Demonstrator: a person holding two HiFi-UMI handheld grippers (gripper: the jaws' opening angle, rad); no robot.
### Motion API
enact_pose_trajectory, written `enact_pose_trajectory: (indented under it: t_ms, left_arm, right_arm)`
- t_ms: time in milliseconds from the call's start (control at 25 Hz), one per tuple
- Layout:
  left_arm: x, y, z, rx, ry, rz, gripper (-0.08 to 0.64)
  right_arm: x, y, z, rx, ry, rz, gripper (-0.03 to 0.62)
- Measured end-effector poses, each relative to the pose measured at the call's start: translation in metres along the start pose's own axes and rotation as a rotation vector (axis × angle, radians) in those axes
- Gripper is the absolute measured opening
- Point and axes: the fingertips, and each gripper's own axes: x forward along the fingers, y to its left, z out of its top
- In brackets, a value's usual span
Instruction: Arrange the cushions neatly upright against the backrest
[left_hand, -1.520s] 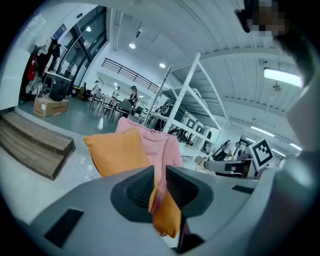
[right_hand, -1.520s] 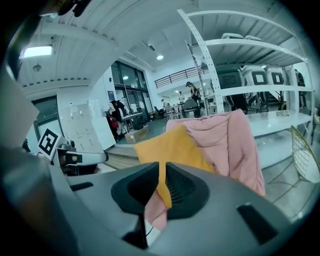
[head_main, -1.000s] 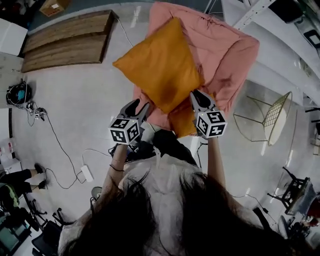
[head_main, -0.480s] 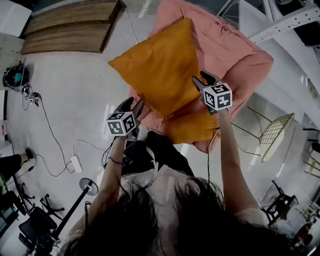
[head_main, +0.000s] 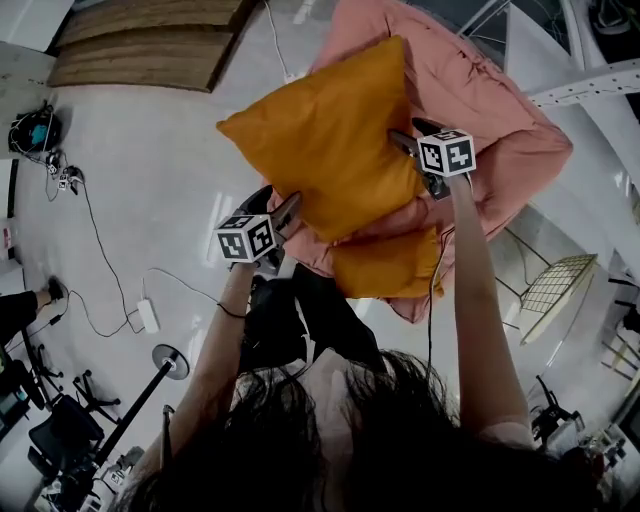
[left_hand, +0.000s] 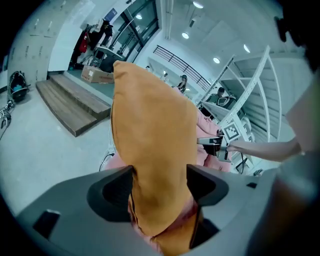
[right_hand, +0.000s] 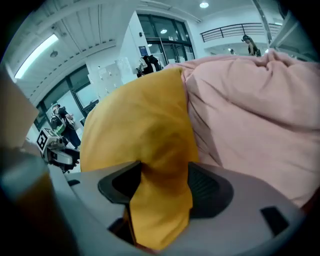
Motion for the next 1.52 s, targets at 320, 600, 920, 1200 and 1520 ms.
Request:
enact_pose_trajectory:
  t_ms: [320, 600, 920, 1200, 1520]
  left_arm:
    - [0.02, 0.016, 0.012, -0.092, -0.047, 0.075, 0.328]
    - [0.023, 0.021, 0.012, -0.084, -0.011, 0.099, 0.303]
    - [0.002, 0.011, 0.008, -0.022, 0.025, 0.106, 0.195]
    - [-0.011, -0.022, 0.006, 0.045, 0.047, -0.02, 0.148]
    - [0.008, -0.095, 0.049, 0.339, 0.07, -0.194, 0.134]
  right_arm:
    - [0.025, 0.006, -0.001, 0.078, -0.073, -0.003, 0.23]
    - [0.017, 0.018, -0.006, 0.141, -0.113, -0.01, 0.098]
    - [-0.027, 0.038, -0.029, 0.234, -0.182, -0.052, 0.048]
    - [-0.092, 0.052, -0.062, 0.293, -0.258, -0.149, 0.043]
    - [-0.176, 0.038, -0.094, 0.454, -0.437, -0.316, 0.038]
